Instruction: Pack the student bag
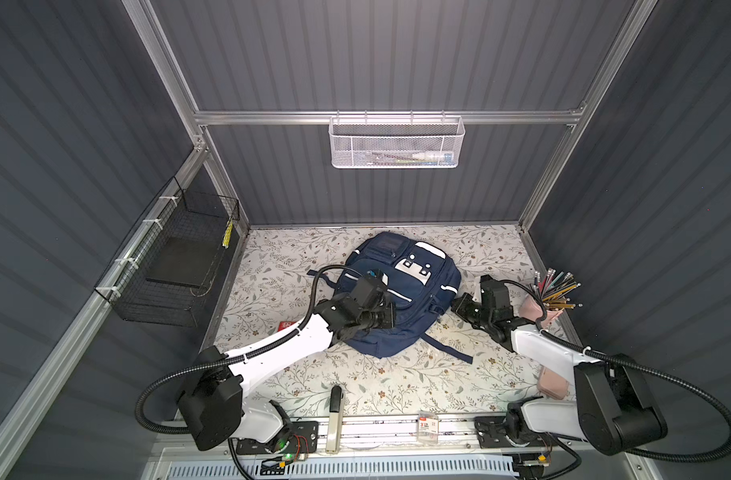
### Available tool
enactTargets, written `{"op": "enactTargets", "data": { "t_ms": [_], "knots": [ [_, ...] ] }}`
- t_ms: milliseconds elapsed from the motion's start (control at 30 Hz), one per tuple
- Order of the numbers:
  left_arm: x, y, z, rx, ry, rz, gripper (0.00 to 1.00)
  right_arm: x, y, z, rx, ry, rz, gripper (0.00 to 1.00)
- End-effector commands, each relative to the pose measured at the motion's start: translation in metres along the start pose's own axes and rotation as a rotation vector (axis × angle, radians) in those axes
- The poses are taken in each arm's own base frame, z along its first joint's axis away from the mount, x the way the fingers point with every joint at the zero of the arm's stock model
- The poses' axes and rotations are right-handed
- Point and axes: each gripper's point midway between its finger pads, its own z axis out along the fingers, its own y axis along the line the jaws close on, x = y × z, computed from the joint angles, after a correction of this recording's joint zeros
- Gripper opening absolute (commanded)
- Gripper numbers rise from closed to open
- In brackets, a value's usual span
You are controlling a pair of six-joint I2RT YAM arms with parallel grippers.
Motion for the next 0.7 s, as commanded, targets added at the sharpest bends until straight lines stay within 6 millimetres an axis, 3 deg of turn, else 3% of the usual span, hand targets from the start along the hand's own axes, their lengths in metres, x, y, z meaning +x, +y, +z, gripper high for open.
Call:
{"op": "enactTargets", "data": {
  "t_ms": [0, 67, 100, 267, 400, 467, 533, 633, 667],
  "knots": [
    [-0.007, -0.023, 0.002, 0.111, 0.010, 0.022, 0.00, 0.018, 0.033, -0.008, -0.082, 0.062, -0.069, 0.17],
    [-0.010, -0.036, 0.007, 0.181, 0.006, 0.001, 0.00, 0.036, 0.052, -0.012, -0.170, 0.095, -0.037, 0.53],
    [-0.012, -0.038, 0.008, 0.188, 0.003, 0.002, 0.00, 0.038, 0.059, -0.014, -0.199, 0.090, -0.018, 0.60],
    [-0.008, -0.052, 0.018, 0.227, 0.038, 0.010, 0.00, 0.029, 0.092, -0.031, -0.309, 0.073, 0.060, 0.71],
    [-0.003, -0.064, 0.026, 0.228, 0.058, 0.046, 0.00, 0.027, 0.096, -0.024, -0.307, 0.075, 0.084, 0.75],
    [-0.004, -0.067, 0.026, 0.245, 0.051, 0.034, 0.00, 0.029, 0.094, -0.014, -0.283, 0.096, 0.092, 0.70],
    [-0.004, -0.069, 0.026, 0.254, 0.047, 0.031, 0.00, 0.028, 0.095, -0.002, -0.280, 0.108, 0.095, 0.56],
    [-0.003, -0.065, 0.023, 0.226, 0.051, 0.043, 0.00, 0.027, 0.100, 0.006, -0.301, 0.128, 0.090, 0.10],
    [-0.001, -0.062, 0.023, 0.212, 0.057, 0.044, 0.00, 0.023, 0.097, 0.008, -0.287, 0.117, 0.089, 0.02]
  ]
}}
